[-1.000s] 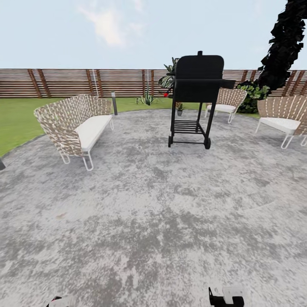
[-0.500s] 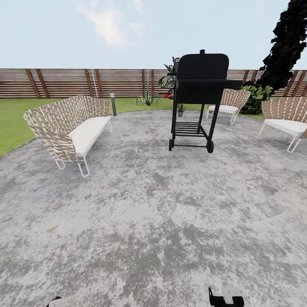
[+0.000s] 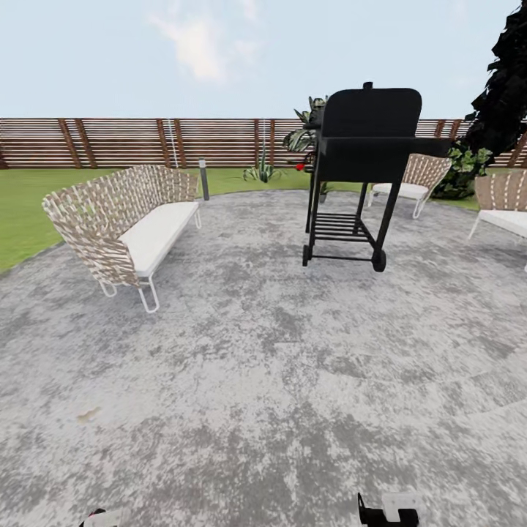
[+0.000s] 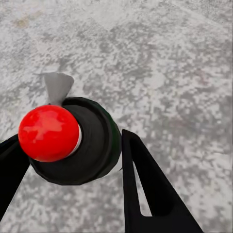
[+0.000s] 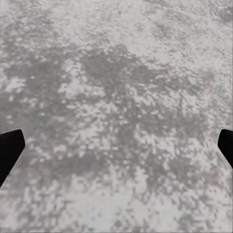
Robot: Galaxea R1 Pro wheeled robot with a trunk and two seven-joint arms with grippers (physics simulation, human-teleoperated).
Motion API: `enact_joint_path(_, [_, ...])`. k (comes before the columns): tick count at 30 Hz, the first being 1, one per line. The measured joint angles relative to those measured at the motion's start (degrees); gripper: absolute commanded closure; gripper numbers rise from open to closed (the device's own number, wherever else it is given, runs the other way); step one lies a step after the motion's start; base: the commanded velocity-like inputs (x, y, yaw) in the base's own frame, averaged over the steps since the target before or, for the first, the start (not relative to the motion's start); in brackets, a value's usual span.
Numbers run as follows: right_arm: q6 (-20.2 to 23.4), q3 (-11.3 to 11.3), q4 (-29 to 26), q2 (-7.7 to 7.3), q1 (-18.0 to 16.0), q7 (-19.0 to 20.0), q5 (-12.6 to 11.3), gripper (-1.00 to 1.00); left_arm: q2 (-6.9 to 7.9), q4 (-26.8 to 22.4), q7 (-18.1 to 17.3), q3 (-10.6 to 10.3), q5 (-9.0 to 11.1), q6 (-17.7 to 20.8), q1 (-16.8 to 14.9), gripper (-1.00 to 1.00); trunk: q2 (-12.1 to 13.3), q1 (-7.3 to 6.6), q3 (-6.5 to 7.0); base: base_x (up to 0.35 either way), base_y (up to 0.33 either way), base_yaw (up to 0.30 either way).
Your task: Pick up the pesticide atomizer in the garden and spray insectifuge to fully cover both potted plants in the garden.
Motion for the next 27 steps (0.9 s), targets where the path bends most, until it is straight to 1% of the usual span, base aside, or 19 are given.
enact_joint_path(4, [0.0,0.0,0.0,0.00,0.0,0.0,0.0,-1.00,0.00,0.0,0.0,0.0,0.0,0.0,0.0,1.00,0.0,0.00,0.07,0.339,0.095,0.003])
enact_joint_path(16, [0.0,0.0,0.0,0.00,0.0,0.0,0.0,-1.00,0.00,0.0,0.0,0.0,0.0,0.0,0.0,1.00,0.0,0.00,1.05,0.339,0.096,0.000])
enact_joint_path(27, [0.0,0.0,0.0,0.00,0.0,0.0,0.0,-1.00,0.00,0.0,0.1,0.0,0.0,0.0,0.0,1.00,0.0,0.00,1.13,0.339,0.098,0.000])
